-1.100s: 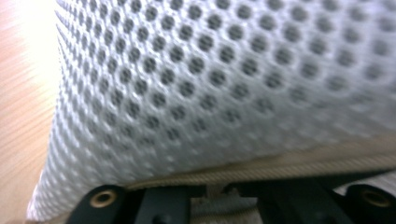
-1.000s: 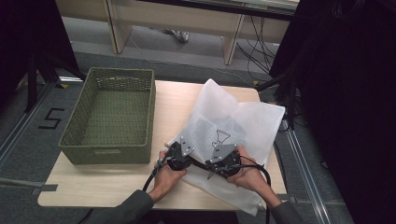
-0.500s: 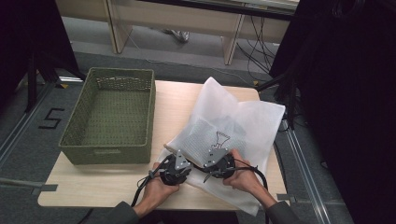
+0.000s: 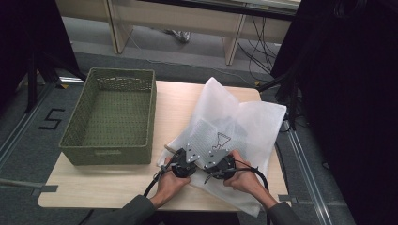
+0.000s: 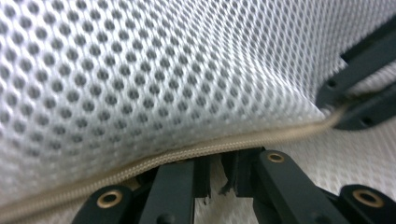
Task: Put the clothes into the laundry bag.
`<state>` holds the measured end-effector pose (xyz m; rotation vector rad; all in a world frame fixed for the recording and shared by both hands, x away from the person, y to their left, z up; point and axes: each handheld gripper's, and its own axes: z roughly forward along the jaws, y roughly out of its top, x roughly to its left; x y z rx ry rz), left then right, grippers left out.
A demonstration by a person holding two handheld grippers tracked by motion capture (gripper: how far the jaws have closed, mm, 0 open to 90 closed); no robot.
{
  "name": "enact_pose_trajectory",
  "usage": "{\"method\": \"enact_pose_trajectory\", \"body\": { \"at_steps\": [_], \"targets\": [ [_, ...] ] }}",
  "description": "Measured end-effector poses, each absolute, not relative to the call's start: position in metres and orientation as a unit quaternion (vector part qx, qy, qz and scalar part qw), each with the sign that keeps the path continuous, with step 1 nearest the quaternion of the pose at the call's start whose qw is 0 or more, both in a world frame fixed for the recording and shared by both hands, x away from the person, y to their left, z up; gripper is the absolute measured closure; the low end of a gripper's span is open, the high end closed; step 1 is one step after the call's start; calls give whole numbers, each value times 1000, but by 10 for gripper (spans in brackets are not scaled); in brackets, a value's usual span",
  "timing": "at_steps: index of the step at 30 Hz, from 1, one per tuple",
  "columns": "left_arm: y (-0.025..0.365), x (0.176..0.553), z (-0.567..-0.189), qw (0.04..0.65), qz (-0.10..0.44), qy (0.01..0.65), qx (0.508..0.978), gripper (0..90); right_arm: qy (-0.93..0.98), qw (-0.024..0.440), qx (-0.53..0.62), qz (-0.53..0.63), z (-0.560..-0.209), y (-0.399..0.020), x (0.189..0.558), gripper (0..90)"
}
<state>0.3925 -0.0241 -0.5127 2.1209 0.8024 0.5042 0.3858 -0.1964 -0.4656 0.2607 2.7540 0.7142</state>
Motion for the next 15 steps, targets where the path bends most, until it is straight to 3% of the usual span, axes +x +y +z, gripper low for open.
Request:
{"method": "enact_pose_trajectory", "body": {
  "at_steps": [11, 15],
  "targets": [
    [-29, 403, -517, 397, 199, 324, 835, 810, 950, 141, 109, 257, -461, -199, 390, 856],
    [-24, 396, -512, 392, 200, 306, 844, 742, 949, 140, 115, 259, -461, -200, 390, 826]
  ]
}}
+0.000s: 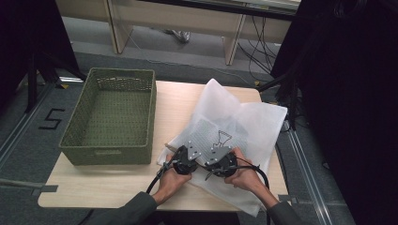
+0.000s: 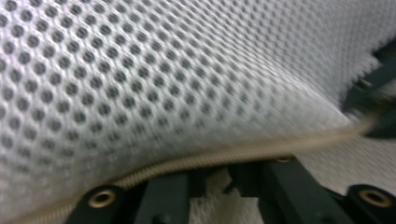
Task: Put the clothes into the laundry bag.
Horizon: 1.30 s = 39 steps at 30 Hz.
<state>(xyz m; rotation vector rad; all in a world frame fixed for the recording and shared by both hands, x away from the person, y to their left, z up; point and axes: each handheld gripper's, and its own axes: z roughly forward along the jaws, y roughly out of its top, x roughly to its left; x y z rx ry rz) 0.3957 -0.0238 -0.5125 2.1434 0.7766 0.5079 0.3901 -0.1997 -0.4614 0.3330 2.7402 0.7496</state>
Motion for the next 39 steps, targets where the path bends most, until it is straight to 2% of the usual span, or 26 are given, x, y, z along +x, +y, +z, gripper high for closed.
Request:
{"method": "enact_pose_trajectory", "body": {
  "at_steps": [3, 6, 9, 12, 14, 17, 19, 20, 27, 39],
  "targets": [
    [-16, 385, -507, 393, 187, 308, 846, 628, 948, 146, 112, 260, -464, -200, 391, 773],
    [-5, 371, -500, 384, 159, 316, 853, 540, 946, 146, 123, 263, -465, -199, 390, 669],
    [10, 359, -492, 379, 155, 306, 860, 501, 946, 152, 123, 258, -462, -198, 388, 665],
    [19, 353, -487, 382, 148, 314, 857, 486, 942, 177, 120, 258, -462, -196, 387, 658],
    [27, 350, -484, 388, 153, 321, 850, 482, 942, 185, 117, 255, -460, -196, 386, 680],
    [41, 347, -481, 386, 151, 325, 850, 482, 947, 190, 97, 240, -459, -195, 383, 812],
    [49, 347, -478, 376, 159, 319, 856, 482, 949, 198, 93, 229, -461, -195, 382, 853],
    [51, 345, -480, 387, 151, 338, 844, 481, 949, 199, 103, 221, -461, -195, 381, 862],
    [70, 343, -475, 393, 161, 361, 830, 465, 952, 200, 98, 210, -457, -202, 375, 867],
    [68, 339, -475, 383, 169, 341, 842, 458, 953, 201, 108, 200, -451, -237, 359, 859]
  ]
}}
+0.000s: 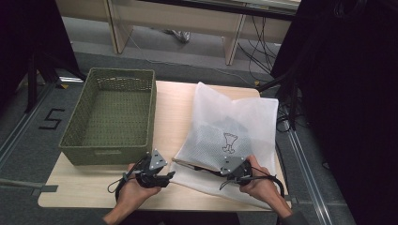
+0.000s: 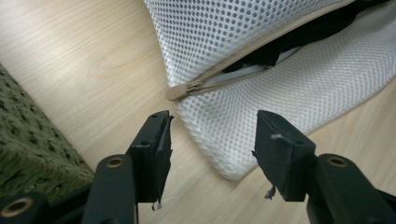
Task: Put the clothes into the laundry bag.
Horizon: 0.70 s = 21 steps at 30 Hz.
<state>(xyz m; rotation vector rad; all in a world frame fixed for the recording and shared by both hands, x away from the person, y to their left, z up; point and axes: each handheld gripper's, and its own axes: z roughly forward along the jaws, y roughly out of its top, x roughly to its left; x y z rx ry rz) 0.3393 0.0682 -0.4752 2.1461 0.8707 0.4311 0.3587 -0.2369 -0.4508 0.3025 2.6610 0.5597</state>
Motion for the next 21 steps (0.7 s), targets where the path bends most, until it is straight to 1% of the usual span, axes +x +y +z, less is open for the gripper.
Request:
{"method": "enact_pose_trajectory", "body": {
  "at_steps": [2, 6, 7, 8, 10, 11, 12, 14, 16, 17, 20, 21],
  "targets": [
    [68, 339, -476, 391, 162, 351, 835, 457, 952, 200, 112, 201, -451, -241, 359, 859],
    [69, 337, -475, 384, 157, 347, 841, 455, 951, 195, 117, 208, -450, -244, 360, 855],
    [69, 337, -475, 385, 157, 345, 842, 452, 951, 193, 120, 210, -450, -244, 360, 846],
    [72, 337, -473, 371, 157, 329, 854, 448, 950, 190, 123, 213, -450, -245, 360, 827],
    [70, 335, -475, 388, 146, 344, 842, 441, 945, 187, 137, 231, -449, -247, 360, 799],
    [70, 334, -474, 390, 146, 346, 841, 434, 944, 179, 140, 240, -446, -249, 359, 770],
    [71, 334, -473, 387, 147, 340, 845, 429, 941, 170, 146, 255, -444, -251, 359, 715],
    [72, 332, -471, 393, 145, 346, 839, 412, 916, 179, 174, 314, -441, -256, 357, 583],
    [76, 331, -468, 400, 146, 344, 837, 403, 895, 185, 204, 350, -437, -261, 355, 507],
    [77, 330, -467, 411, 145, 353, 828, 399, 885, 192, 212, 368, -434, -265, 354, 479],
    [84, 327, -463, 418, 147, 359, 822, 384, 855, 188, 247, 415, -431, -273, 351, 441],
    [87, 326, -462, 420, 143, 358, 821, 380, 849, 195, 252, 421, -430, -275, 350, 424]
  ]
}}
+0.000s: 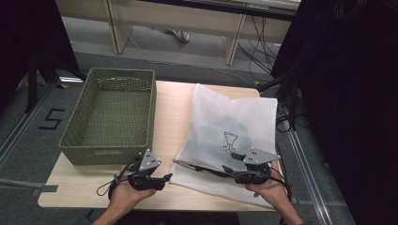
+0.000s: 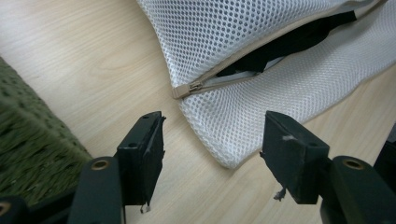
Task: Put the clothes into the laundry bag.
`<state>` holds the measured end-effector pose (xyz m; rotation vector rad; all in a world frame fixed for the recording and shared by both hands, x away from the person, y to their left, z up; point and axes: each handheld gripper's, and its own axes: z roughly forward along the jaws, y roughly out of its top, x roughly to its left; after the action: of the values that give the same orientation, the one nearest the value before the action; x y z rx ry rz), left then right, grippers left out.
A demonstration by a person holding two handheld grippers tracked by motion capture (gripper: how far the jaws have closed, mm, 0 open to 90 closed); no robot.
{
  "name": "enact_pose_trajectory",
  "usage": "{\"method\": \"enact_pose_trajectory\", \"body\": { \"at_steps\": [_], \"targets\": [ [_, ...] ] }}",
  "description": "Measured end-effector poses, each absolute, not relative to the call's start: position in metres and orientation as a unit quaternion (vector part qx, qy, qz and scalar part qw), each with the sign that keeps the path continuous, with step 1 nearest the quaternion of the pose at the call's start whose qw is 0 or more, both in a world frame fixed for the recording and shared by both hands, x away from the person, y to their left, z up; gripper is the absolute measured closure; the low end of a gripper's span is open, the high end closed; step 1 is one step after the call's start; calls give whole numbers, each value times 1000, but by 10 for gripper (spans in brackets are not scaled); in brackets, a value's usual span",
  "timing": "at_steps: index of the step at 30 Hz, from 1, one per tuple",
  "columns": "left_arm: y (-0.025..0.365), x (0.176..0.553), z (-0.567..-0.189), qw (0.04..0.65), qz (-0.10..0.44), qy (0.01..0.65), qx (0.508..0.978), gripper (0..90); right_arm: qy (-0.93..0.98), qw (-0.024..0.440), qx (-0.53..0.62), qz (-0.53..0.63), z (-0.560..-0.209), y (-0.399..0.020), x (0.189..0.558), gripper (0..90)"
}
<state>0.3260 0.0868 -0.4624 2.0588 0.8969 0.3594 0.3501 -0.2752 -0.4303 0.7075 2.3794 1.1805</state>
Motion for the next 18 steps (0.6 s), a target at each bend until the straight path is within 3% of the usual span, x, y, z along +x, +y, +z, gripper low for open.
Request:
{"method": "enact_pose_trajectory", "body": {
  "at_steps": [5, 18],
  "targets": [
    [95, 322, -460, 438, 135, 366, 810, 340, 832, 181, 295, 433, -432, -283, 346, 378],
    [127, 309, -453, 450, 134, 363, 804, 171, 813, 196, 352, 421, -432, -302, 323, 255]
  ]
}}
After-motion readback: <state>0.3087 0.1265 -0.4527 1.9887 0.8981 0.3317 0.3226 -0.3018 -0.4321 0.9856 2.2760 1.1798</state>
